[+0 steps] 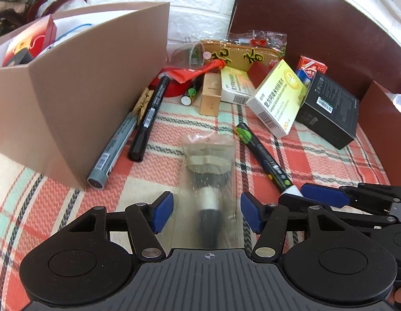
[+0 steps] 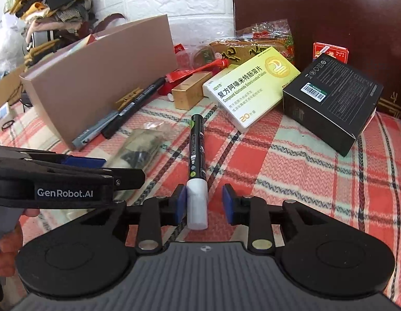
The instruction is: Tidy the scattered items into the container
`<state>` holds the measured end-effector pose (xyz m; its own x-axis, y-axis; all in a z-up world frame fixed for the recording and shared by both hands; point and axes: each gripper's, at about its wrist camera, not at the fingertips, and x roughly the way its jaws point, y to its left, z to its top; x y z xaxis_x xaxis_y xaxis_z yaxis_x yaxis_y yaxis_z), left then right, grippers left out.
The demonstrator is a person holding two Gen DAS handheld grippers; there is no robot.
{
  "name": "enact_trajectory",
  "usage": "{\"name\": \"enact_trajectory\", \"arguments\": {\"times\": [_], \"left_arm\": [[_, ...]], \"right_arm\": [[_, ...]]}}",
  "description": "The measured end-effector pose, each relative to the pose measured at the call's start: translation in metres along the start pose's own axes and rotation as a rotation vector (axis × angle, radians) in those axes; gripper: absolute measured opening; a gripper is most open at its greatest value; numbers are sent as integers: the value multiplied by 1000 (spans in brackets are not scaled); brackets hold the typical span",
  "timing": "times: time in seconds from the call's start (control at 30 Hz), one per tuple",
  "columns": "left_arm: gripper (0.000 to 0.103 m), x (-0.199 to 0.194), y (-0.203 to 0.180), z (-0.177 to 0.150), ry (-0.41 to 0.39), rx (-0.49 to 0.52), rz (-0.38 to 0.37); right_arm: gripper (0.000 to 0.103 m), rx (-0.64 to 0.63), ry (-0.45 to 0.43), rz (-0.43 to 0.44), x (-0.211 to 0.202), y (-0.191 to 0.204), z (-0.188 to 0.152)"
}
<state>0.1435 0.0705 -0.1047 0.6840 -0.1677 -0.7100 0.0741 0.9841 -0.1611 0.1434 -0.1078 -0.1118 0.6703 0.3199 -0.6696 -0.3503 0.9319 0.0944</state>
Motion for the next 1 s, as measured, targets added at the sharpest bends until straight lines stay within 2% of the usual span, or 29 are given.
{"name": "enact_trajectory", "arguments": {"times": [0.03,0.07,0.2,0.27,0.33,0.47,0.63,0.7,0.73,0.77,1.0], "left_arm": [[65,1,-1,0,-4,13,11],[50,1,-3,-1,-8,30,24],[47,-2,-4,-5,-12,68,38],[46,-5,-3,-7,-8,66,29],[45,-9,-2,-11,-4,68,21],[45,-19,-3,-21,2,75,7],[46,-33,3,-35,2,34,-26],[50,-35,4,-37,-6,20,-31],[55,-34,3,-37,-8,17,-30],[64,-34,1,-37,-7,20,-28],[63,-29,-10,-37,-14,66,13]], "right_arm": [[35,-9,-1,-3,2,0,0],[35,-20,-4,-7,3,1,0],[35,-61,2,-25,4,5,-1],[25,-77,10,-29,3,8,-1],[20,-79,20,-22,0,10,-3],[20,-96,40,-19,-11,17,-11],[20,-120,71,-1,-29,25,-24],[20,-122,71,2,-33,26,-27],[21,-122,70,2,-34,27,-28],[21,-122,69,-1,-34,28,-28],[30,-142,65,-12,-25,33,-21]]}}
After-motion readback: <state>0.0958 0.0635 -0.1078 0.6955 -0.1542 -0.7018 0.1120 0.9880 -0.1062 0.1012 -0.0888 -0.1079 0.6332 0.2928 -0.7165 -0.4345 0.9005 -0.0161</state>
